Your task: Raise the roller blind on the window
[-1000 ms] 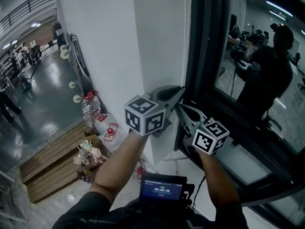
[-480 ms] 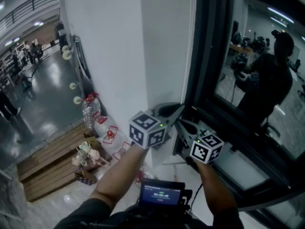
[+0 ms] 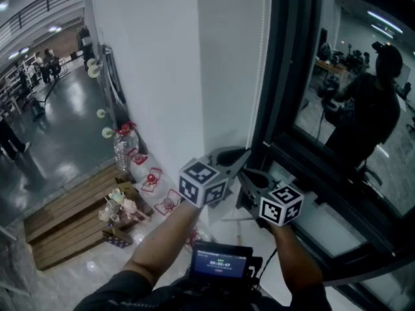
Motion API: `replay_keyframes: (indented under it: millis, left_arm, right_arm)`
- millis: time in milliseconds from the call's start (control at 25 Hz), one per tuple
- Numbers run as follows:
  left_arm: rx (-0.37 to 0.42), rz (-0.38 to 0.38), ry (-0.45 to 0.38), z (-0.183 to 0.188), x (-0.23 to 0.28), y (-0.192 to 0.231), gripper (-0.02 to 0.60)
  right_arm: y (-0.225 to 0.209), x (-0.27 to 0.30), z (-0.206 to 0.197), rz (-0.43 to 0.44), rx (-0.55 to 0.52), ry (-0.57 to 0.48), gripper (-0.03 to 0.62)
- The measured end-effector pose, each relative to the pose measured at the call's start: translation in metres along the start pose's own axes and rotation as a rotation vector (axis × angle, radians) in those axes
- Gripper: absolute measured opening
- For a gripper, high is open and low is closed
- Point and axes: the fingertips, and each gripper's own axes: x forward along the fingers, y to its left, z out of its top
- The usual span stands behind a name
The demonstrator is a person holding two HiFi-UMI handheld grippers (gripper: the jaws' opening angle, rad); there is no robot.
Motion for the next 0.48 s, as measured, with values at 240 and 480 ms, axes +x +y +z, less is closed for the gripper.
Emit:
replay_keyframes:
  millis: [240, 480]
  left_arm:
    - [-0.002, -0.008, -0.004, 0.001, 0.000, -0.002, 0.003]
    - [-0.020, -0.027, -0.008, 0.001, 0.004, -0.007, 0.003]
  right_arm:
    - [-0.009, -0.027, 0.019, -0.040, -0.076, 0.006, 0.076]
    - [-0.015, -0.050, 0.075, -0.051, -0.116, -0.133, 0.082]
